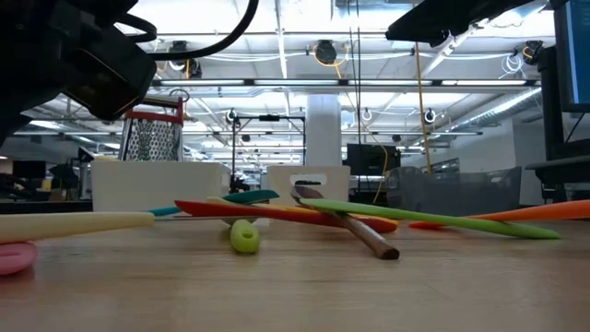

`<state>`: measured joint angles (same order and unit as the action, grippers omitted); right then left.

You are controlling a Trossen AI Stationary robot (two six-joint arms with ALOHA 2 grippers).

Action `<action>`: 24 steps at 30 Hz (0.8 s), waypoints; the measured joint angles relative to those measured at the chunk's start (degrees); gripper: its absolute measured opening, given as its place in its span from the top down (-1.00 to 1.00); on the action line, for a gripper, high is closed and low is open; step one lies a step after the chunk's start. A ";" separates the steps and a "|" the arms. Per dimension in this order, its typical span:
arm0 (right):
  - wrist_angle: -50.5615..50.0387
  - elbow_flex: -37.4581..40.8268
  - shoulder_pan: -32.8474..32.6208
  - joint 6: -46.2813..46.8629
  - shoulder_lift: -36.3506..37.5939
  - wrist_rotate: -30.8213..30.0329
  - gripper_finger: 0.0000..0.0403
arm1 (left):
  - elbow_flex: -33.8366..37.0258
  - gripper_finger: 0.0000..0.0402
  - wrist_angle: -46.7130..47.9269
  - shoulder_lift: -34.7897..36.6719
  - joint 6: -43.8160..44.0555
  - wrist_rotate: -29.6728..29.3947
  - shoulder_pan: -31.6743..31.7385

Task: Pick & Place Kitchen Items
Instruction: Put the yellow knife into the left white bin

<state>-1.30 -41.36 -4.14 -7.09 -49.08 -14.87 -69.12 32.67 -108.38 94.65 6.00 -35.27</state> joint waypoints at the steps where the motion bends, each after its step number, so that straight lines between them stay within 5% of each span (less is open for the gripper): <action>1: 0.02 0.00 0.00 0.00 0.00 0.00 0.35 | 0.00 0.73 0.00 0.00 0.02 0.00 0.00; 24: 0.00 0.00 0.00 0.00 0.00 0.00 0.35 | 0.00 0.65 0.21 0.51 0.16 0.01 0.00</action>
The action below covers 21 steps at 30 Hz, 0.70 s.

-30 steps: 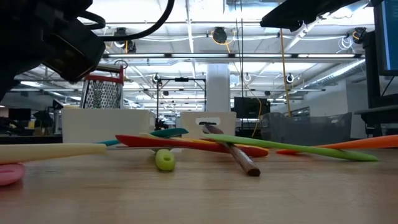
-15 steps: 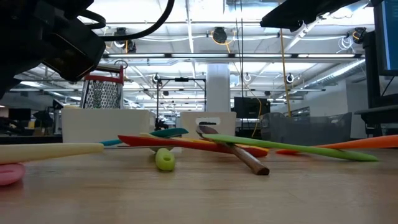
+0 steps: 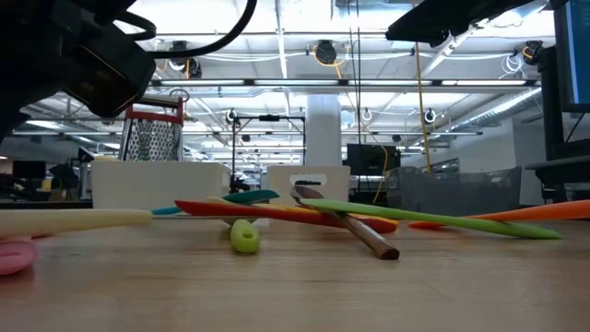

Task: Pick & Place Kitchen Items
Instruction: Put the yellow knife into the left white bin

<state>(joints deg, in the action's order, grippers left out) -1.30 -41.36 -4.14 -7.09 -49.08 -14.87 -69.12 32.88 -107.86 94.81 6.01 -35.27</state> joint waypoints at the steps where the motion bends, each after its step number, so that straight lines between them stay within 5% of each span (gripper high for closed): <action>1: 0.00 0.00 0.00 0.00 0.00 0.00 0.35 | 0.02 0.65 0.09 0.27 0.01 -0.05 0.00; 21: -0.20 0.02 0.00 0.00 0.00 0.00 0.35 | 0.02 0.64 -0.09 2.72 -0.20 -0.68 -0.11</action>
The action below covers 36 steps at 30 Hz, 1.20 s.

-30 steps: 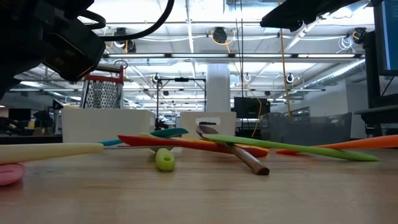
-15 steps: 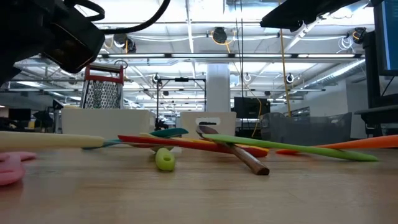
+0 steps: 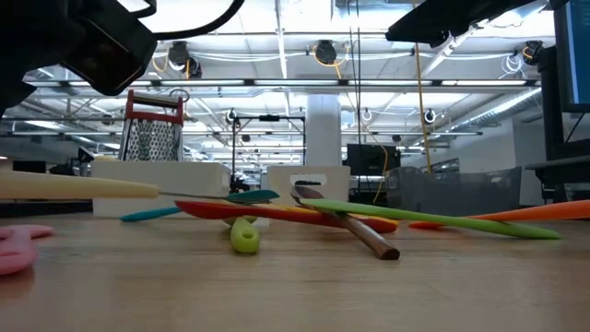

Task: Pick & Place Kitchen Items
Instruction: Put the yellow knife into the left white bin

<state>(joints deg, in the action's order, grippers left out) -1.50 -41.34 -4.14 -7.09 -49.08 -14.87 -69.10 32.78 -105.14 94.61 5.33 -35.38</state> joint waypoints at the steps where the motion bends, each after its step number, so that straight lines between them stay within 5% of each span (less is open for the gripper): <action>1: 0.00 0.00 0.00 0.00 0.00 0.00 0.35 | -0.03 0.64 0.07 0.00 0.00 0.01 0.00; 13: -0.02 0.00 0.00 0.00 0.00 0.02 0.35 | -9.93 0.64 8.79 0.00 -8.61 -0.64 2.94; 27: -0.02 0.00 0.00 0.00 0.00 0.01 0.35 | -28.67 0.64 57.25 0.00 -27.19 -6.18 8.98; 36: -0.07 0.00 0.00 0.42 0.00 0.00 0.35 | -23.15 0.64 57.34 8.02 -34.36 -13.92 13.47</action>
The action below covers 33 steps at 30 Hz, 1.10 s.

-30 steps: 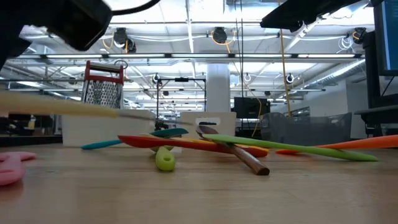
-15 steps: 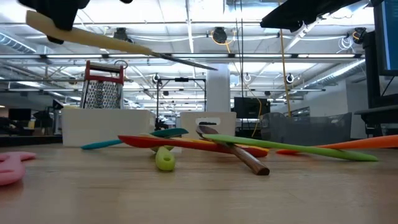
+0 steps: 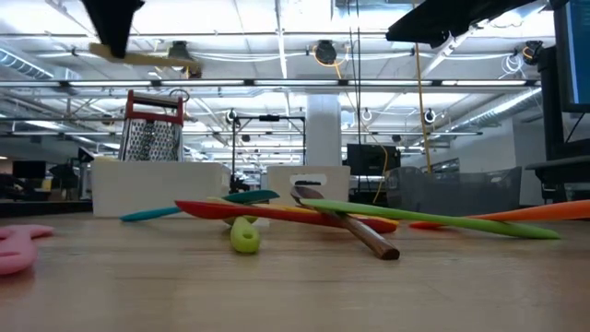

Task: Pick & Place Kitchen Items
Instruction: Put the yellow knife into the left white bin

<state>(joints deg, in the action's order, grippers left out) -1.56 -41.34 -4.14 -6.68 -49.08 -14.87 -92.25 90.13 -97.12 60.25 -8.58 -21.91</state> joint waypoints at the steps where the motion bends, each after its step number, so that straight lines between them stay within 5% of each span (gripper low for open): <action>1: -0.03 0.00 0.00 0.00 0.00 0.00 0.35 | 1.09 0.64 -0.50 1.29 -0.29 -0.55 0.77; 14: 0.00 0.02 0.02 -0.40 -0.02 0.00 0.35 | 21.83 0.64 0.03 20.23 -7.46 -2.03 11.00; 33: 0.00 0.02 0.02 0.17 0.00 -0.02 0.35 | 30.16 0.64 -0.12 21.72 -46.15 -7.54 31.61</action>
<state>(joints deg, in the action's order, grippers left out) -1.56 -41.32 -4.12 -6.50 -49.08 -14.90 -62.09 90.01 -75.40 14.09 -16.12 9.70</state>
